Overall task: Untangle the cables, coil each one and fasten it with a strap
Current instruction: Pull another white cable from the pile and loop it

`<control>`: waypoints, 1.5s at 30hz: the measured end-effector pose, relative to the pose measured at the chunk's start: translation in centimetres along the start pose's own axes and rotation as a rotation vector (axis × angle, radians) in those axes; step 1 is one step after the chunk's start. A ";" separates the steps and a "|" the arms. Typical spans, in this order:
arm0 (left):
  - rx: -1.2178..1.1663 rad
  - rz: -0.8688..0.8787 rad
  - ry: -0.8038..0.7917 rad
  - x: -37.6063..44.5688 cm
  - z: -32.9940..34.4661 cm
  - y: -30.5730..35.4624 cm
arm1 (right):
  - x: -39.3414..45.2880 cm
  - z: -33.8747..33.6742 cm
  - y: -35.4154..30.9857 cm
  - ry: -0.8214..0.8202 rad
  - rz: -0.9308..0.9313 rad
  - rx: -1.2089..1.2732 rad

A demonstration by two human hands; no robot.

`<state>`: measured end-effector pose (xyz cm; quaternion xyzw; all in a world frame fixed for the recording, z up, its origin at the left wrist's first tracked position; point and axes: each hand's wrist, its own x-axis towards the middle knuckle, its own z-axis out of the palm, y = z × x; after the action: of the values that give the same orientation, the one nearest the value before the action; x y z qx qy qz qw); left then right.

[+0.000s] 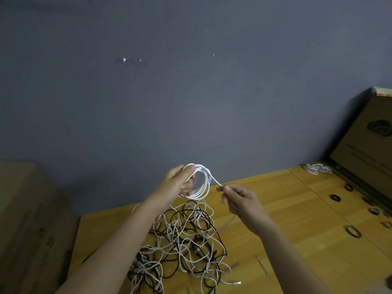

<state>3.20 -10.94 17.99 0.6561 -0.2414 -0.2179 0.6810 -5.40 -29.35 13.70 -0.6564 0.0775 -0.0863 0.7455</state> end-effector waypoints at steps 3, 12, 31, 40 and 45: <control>0.000 -0.002 0.016 0.1 0.1 0.1 | 0.1 -1.2 -0.7 -0.015 -0.050 0.035; 0.008 0.031 0.009 0.4 0.9 0.2 | 3.1 -0.2 -3.8 0.300 -0.213 -0.149; 0.733 -0.007 0.163 2.0 -2.4 -4.7 | -0.3 6.3 8.5 -0.392 -0.394 -1.146; 0.873 -0.148 -0.120 0.2 -1.6 -5.3 | 3.2 1.2 2.4 0.098 -0.504 -1.183; 0.712 -0.064 -0.182 0.7 -1.8 -3.7 | 3.3 -0.1 4.3 0.182 -0.087 -1.206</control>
<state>4.90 -10.09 14.25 0.8372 -0.3411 -0.1989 0.3784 -2.10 -29.71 9.41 -0.9553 0.1493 -0.1131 0.2287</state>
